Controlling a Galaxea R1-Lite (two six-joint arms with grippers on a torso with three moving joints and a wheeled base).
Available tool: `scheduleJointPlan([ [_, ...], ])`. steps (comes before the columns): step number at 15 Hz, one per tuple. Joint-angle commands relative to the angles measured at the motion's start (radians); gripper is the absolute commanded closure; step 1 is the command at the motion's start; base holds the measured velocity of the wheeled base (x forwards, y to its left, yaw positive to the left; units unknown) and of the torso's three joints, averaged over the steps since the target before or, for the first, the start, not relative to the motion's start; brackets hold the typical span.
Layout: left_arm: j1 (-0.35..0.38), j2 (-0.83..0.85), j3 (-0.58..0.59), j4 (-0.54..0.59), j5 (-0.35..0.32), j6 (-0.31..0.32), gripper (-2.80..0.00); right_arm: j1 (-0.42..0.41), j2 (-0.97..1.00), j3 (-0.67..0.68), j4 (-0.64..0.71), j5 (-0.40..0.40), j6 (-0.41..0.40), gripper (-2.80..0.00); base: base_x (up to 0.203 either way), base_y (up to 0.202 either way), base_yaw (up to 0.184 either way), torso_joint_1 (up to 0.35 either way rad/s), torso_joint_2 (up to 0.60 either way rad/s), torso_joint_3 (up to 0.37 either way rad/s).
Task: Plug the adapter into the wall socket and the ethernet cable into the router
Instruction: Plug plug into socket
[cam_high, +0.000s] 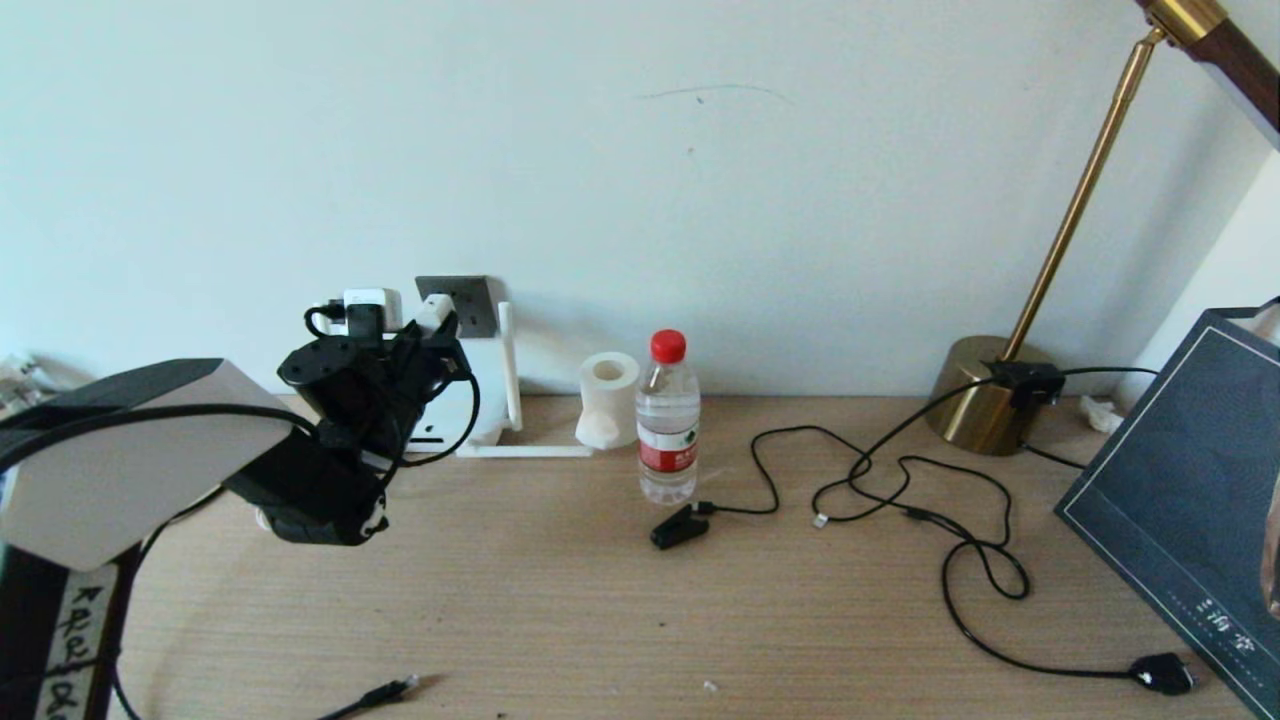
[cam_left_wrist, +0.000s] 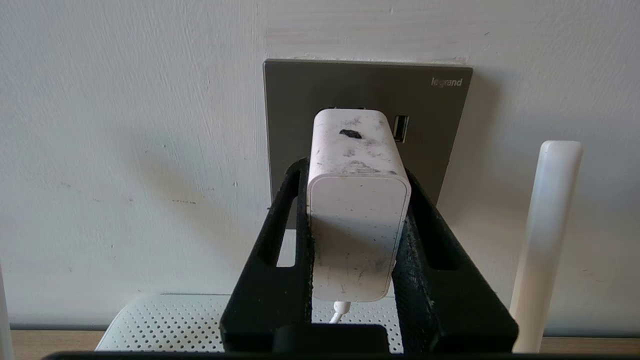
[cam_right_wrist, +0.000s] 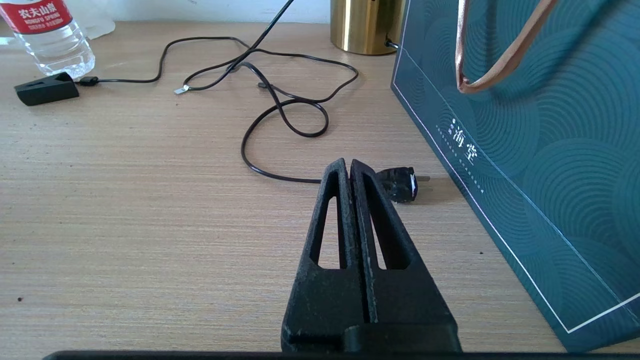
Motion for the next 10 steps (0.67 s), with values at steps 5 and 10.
scheduleJointPlan([
  [5,0.000,0.008,-0.002,-0.006,0.000,-0.001,0.00,0.000,0.001,0.000,-0.001,0.000,0.000,0.00,0.000,0.000,0.000,0.000,0.00,0.000],
  [10,0.000,0.014,-0.014,-0.003,0.000,0.000,0.00,0.000,0.000,0.000,-0.001,0.000,0.000,0.00,0.000,0.000,0.000,0.000,0.00,0.000],
])
